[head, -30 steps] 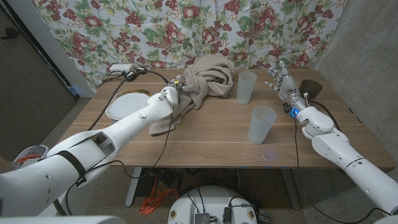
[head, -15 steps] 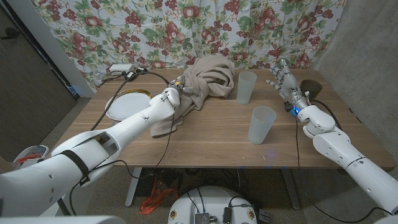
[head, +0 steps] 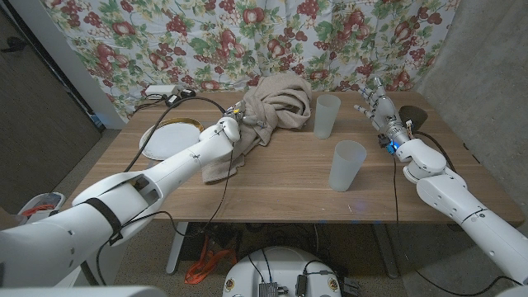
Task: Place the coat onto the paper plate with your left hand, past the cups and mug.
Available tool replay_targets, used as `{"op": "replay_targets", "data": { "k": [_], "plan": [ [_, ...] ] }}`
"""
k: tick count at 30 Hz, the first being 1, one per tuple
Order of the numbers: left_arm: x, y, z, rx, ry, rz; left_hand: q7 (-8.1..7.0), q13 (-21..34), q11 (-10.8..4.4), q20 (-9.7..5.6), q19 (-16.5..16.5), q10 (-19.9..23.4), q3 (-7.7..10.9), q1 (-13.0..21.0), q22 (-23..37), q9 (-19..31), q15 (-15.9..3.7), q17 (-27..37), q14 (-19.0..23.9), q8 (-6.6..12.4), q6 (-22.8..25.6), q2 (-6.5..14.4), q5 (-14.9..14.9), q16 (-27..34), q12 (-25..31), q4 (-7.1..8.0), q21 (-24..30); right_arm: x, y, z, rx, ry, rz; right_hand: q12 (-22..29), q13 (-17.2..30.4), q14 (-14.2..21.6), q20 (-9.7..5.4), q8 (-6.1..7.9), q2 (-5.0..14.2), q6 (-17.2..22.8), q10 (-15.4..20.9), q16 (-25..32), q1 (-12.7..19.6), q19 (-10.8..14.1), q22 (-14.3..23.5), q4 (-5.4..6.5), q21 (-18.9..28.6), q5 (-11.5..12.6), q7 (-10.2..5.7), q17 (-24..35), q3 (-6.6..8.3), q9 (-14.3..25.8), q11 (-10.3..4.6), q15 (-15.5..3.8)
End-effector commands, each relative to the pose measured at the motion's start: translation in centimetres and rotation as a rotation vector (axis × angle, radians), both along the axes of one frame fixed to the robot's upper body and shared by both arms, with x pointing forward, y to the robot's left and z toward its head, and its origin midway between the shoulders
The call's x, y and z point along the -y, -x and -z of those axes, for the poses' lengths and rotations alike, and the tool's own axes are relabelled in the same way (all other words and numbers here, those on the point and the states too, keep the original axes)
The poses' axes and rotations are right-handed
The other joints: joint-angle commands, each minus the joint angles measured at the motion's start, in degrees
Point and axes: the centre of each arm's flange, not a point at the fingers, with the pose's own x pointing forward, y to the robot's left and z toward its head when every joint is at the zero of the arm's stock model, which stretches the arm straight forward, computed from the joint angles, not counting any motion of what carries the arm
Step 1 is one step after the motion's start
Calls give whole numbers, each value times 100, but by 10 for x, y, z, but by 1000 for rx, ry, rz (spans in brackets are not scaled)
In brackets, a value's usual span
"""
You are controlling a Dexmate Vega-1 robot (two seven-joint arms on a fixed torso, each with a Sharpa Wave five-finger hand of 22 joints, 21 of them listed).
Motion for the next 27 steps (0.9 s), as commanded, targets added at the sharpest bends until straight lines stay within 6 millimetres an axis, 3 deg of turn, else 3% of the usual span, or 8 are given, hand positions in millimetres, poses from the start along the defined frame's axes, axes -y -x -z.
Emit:
{"op": "replay_targets", "data": {
  "k": [1,6,12,27],
  "plan": [
    [-6,9,-2,111,35,-16,-363,22,-703,-104,-34,885,627,3003,-71,-66,-903,-14,777,2770,1930,2112,-51,2246,2516,-244,108,2,2,-3,3,5,10,-11,29,-23,43,2,32,44,48,8,10,9,10,-1,11,-24,-17,-3,-27,13,-14,-63],
    [-9,11,-2,153,56,-12,-378,29,-749,-210,-118,995,767,3113,-181,-171,-905,30,735,2855,2062,2079,2,2265,2529,-241,175,2,0,-3,-2,0,-2,-12,29,-20,31,-2,30,41,55,9,10,28,10,-4,18,-24,-4,-3,-30,13,-22,-65],
    [-11,19,-3,235,85,-15,-361,32,-753,-277,-144,1036,828,3131,-237,-204,-903,49,725,2900,2095,2050,42,2283,2532,-232,229,0,-3,-2,0,-5,-5,-20,31,-16,167,-18,28,20,55,10,9,80,9,-8,32,-24,-5,-4,-39,13,-22,-68],
    [-12,42,-9,403,128,-34,-361,35,-754,-472,-216,1137,978,3172,-381,-367,-920,79,736,2996,2258,1945,187,2430,2530,-228,400,-1,-7,3,-9,-15,-9,-26,33,-9,87,-27,33,20,68,12,16,65,9,-16,18,-24,-5,-6,-45,14,-28,-78]
  ]
}}
